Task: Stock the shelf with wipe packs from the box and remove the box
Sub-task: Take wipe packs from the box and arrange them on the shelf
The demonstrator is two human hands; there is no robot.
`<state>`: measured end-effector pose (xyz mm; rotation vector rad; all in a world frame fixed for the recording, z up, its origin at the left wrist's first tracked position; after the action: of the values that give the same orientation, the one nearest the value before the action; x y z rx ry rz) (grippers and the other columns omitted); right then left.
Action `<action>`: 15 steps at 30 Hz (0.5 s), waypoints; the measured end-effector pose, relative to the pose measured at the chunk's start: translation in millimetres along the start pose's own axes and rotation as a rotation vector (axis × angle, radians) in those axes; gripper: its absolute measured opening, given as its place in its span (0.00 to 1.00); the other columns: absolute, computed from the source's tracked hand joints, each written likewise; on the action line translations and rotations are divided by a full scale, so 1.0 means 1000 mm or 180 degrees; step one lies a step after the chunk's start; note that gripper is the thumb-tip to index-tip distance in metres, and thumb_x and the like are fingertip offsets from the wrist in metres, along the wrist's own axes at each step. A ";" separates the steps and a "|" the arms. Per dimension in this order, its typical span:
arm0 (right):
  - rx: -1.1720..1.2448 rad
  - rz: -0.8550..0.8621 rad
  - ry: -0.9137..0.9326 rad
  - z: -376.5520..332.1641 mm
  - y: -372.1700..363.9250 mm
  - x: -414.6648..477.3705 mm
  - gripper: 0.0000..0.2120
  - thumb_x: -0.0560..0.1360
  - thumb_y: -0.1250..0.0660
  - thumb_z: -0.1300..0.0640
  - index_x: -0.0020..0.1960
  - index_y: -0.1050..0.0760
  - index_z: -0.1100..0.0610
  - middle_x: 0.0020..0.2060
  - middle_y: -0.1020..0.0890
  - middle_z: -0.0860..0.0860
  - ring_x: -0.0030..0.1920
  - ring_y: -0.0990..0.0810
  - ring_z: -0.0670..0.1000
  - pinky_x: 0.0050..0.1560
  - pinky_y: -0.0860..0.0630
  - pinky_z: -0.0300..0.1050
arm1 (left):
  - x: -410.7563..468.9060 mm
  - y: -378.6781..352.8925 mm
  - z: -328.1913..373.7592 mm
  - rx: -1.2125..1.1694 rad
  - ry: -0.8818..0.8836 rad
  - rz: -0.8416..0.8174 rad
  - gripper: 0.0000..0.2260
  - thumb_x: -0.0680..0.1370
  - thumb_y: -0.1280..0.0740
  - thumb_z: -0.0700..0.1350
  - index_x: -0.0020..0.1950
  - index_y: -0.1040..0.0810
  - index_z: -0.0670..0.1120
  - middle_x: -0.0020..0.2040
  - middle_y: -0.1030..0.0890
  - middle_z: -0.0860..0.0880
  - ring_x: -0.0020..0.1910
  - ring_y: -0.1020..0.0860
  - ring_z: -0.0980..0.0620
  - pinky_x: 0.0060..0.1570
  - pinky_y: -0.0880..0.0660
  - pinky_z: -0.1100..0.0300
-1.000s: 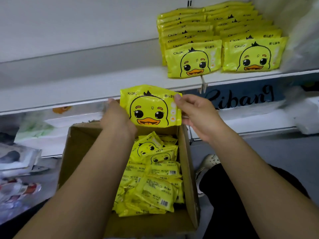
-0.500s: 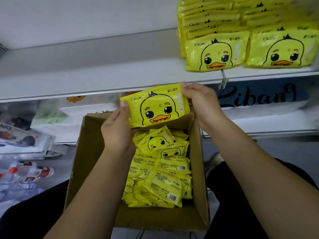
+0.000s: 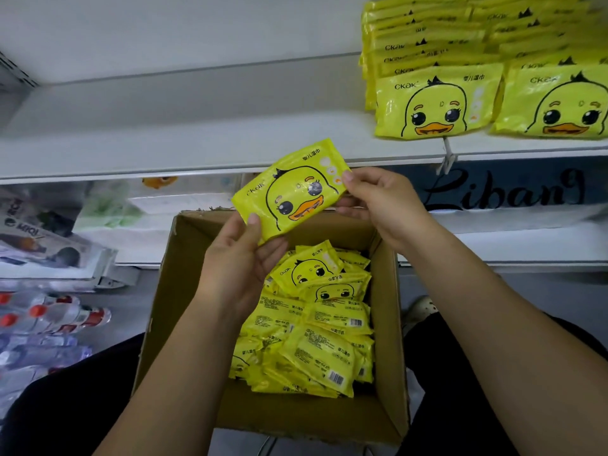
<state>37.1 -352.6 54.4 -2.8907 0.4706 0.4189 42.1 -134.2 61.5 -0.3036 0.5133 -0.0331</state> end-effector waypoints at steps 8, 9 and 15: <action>0.0099 0.0154 -0.0029 -0.004 -0.011 -0.005 0.04 0.80 0.31 0.61 0.49 0.18 0.59 0.40 0.14 0.52 0.39 0.15 0.49 0.45 0.16 0.44 | -0.010 0.020 0.006 -0.0213 -0.0015 0.0023 0.11 0.84 0.38 0.40 0.65 0.22 0.42 0.54 0.14 0.42 0.48 0.14 0.47 0.48 0.16 0.59; 0.0148 0.0188 -0.0012 -0.004 -0.012 -0.006 0.04 0.80 0.31 0.61 0.48 0.18 0.59 0.40 0.14 0.51 0.40 0.15 0.49 0.45 0.16 0.44 | -0.011 0.019 0.009 -0.0275 -0.0004 0.0031 0.10 0.83 0.37 0.40 0.63 0.21 0.41 0.53 0.14 0.42 0.46 0.13 0.47 0.47 0.16 0.58; 0.0258 0.0264 0.0388 -0.015 -0.018 -0.005 0.06 0.80 0.33 0.64 0.46 0.20 0.57 0.33 0.15 0.47 0.35 0.16 0.47 0.41 0.17 0.40 | -0.002 0.018 0.023 -0.0131 -0.0056 -0.0108 0.07 0.83 0.37 0.39 0.55 0.19 0.41 0.56 0.14 0.43 0.51 0.14 0.48 0.47 0.17 0.56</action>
<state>42.6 -337.4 72.3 -2.8363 0.6139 0.2303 51.1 -110.9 75.9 -0.3527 0.4918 -0.0529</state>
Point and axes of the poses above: each hand's wrist, its own x-axis towards the middle knuckle, its own y-axis out of the back of the hand, z = x × y, the point moved 1 cm from there along x, towards the middle knuckle
